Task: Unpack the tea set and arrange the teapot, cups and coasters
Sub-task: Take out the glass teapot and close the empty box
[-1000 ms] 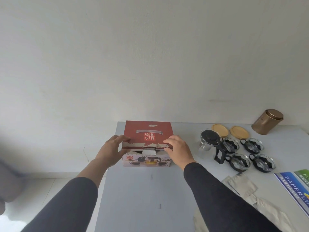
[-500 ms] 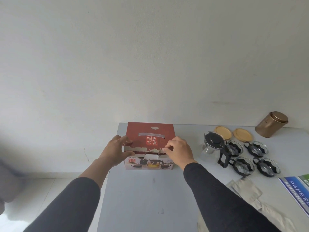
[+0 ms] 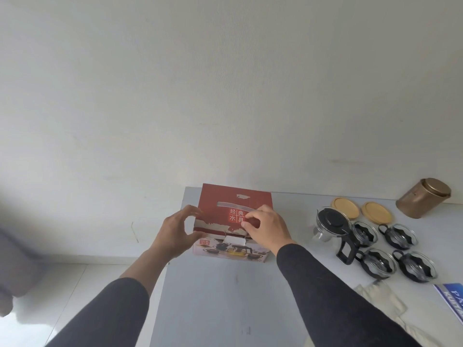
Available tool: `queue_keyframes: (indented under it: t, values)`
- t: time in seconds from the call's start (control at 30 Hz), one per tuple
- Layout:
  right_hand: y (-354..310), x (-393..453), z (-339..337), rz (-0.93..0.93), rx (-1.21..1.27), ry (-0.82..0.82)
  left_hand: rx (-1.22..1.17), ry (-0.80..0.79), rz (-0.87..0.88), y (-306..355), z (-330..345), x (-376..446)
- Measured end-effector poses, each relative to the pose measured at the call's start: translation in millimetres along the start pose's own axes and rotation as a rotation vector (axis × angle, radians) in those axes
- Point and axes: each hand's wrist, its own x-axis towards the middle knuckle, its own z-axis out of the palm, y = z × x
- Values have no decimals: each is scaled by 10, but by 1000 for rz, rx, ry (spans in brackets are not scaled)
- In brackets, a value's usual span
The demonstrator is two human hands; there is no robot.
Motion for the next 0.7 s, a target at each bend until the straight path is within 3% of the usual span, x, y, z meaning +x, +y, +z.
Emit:
queue_keyframes:
  t: [0.37,0.6,0.7]
  values:
    - [2,71,51,1,-16,-97,47,211,-6,-43,223,-54]
    - [10,73,56,-29,-23,-117,116,218,-61,-56,330,-8]
    - [4,109,12,-60,-87,-50,202,179,-12,-38,326,35]
